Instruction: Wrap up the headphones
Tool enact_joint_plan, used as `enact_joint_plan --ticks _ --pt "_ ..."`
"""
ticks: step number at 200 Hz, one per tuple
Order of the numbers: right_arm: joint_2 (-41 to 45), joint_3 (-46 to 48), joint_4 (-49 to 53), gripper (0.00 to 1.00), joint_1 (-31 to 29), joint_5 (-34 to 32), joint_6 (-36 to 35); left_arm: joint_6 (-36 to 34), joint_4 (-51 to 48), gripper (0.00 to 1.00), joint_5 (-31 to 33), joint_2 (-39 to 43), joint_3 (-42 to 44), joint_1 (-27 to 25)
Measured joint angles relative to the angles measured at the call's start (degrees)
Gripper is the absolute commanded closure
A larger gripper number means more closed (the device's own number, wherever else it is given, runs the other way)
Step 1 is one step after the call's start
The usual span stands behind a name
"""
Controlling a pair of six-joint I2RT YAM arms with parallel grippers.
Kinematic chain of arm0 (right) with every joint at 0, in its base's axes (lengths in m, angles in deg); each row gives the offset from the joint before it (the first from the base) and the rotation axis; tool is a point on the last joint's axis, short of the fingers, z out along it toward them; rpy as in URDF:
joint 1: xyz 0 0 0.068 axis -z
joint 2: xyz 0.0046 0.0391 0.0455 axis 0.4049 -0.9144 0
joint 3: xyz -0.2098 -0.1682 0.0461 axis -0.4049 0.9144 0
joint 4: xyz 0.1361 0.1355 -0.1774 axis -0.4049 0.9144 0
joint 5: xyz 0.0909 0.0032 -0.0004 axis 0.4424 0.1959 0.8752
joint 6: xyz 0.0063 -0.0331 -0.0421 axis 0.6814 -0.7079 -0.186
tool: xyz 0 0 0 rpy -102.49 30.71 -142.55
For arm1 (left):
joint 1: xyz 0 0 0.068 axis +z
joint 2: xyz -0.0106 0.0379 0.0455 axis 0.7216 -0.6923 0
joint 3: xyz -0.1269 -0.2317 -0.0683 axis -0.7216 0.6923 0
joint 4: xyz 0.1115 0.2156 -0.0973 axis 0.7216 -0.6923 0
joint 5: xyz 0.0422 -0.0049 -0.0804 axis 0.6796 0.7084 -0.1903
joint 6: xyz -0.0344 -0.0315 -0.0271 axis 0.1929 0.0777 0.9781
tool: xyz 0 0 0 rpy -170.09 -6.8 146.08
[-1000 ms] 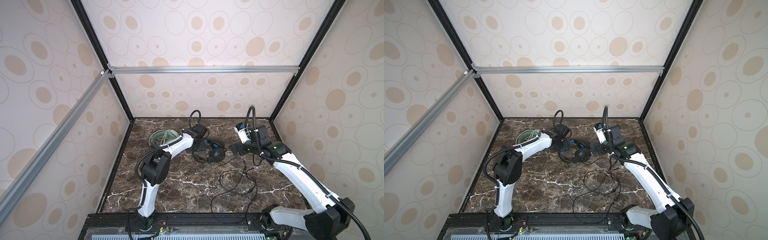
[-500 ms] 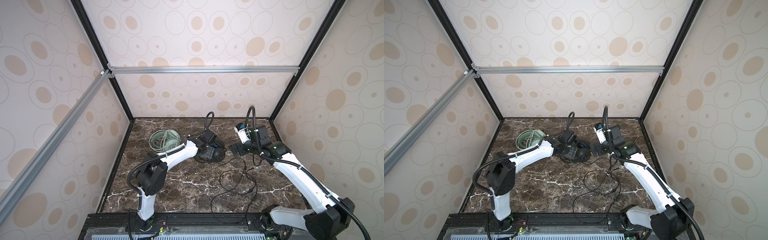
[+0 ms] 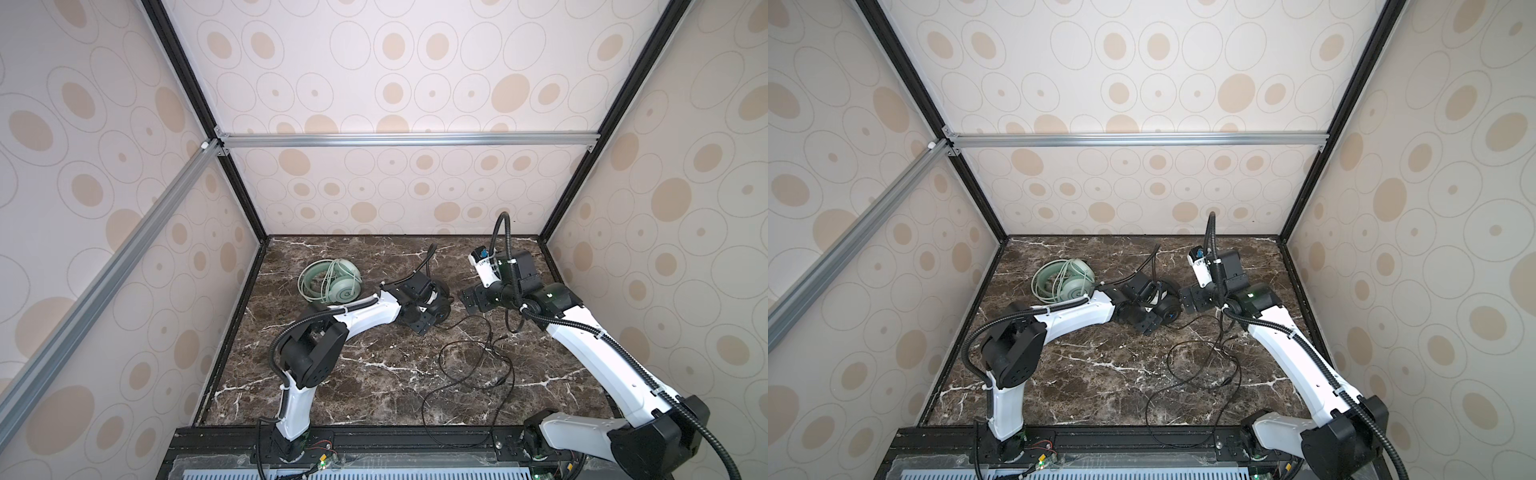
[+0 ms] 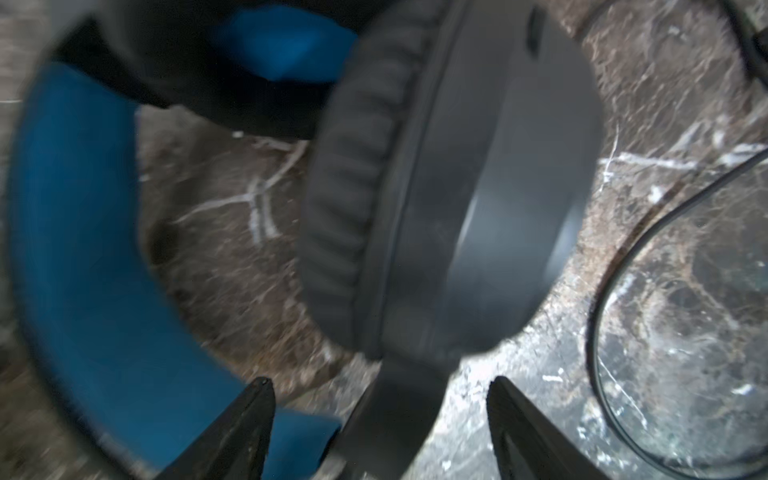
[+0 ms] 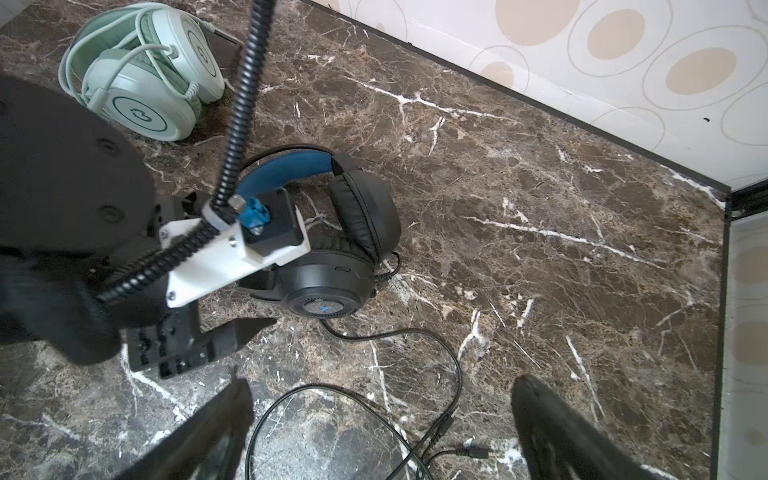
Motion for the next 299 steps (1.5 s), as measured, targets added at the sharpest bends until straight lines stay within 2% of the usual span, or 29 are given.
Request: enact_joint_plan --ticks 29,47,75,116,148,176,202,228,262,299 --pt "0.3 0.1 0.2 0.0 0.0 0.0 0.3 -1.2 1.0 0.47 -2.9 -0.8 0.0 0.0" --pt "0.3 0.1 0.4 0.0 0.0 0.0 0.7 -1.9 1.9 0.65 -4.1 -0.9 0.0 0.0" --pt "0.3 0.1 1.3 0.0 0.1 0.0 0.9 -2.1 2.8 0.73 -5.4 -0.9 0.0 0.0" --pt "0.4 -0.5 1.8 0.0 0.6 -0.1 1.4 -1.6 3.8 1.0 -7.9 -0.9 -0.4 -0.1" --pt "3.3 0.0 0.4 0.0 1.4 1.2 1.4 1.0 1.4 1.0 -11.3 -2.2 -7.1 0.8" --pt "10.5 3.5 -2.8 0.0 1.7 3.7 1.3 8.5 1.6 1.0 -18.5 -2.3 -14.8 2.7" --pt "13.0 4.6 -4.6 0.0 2.1 4.6 3.5 16.9 1.8 1.0 -23.7 -2.6 -22.3 5.0" --pt "17.4 12.2 -9.4 0.0 2.3 7.3 7.5 27.6 1.6 1.0 -27.2 -5.4 -32.6 6.5" --pt "22.0 22.1 -19.1 0.0 2.3 14.0 12.9 39.4 1.9 1.0 -30.6 -11.0 -46.1 7.2" --pt "24.5 31.6 -33.5 0.0 2.3 19.2 15.2 47.3 3.1 1.0 -35.5 -11.5 -48.2 7.0"
